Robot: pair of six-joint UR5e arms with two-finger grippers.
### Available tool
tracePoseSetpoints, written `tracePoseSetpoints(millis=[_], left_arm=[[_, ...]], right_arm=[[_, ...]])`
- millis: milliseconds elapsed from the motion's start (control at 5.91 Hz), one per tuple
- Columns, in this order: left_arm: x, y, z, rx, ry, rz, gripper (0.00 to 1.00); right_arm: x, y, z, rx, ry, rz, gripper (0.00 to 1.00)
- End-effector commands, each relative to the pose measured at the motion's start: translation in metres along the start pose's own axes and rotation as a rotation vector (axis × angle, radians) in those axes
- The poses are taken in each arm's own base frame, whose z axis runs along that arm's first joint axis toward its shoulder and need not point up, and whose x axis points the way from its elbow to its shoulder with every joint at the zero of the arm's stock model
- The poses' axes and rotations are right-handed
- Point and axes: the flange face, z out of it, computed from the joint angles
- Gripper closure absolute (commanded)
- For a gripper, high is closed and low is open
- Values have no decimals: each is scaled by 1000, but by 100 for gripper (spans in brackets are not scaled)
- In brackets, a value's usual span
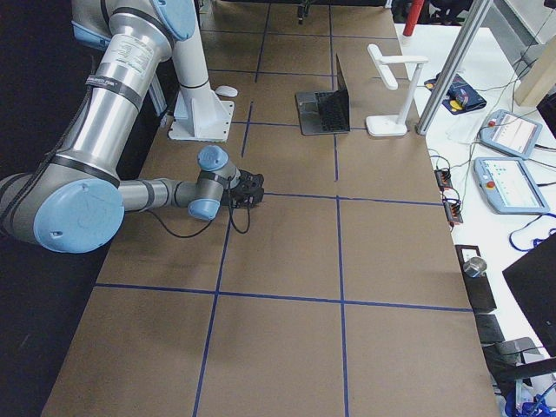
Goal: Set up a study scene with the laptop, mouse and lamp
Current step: 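Carry the mouse pad and place it beside the laptop, away from the lamp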
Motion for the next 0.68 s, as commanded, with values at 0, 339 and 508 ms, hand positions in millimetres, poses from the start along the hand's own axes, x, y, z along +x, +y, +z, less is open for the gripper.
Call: tracePoseSetpoints(millis=[0,339,508], left_arm=[[9,-2,-8,17,5,-27,0],[9,-2,-8,16,6,-27,0],[9,-2,-8,15,11,-27,0]], right_arm=[[-39,-38,24,46,-36,19,100],[-141,-111,71,54,-44,-3,100],[-183,-135,101,71,-52,5,100]])
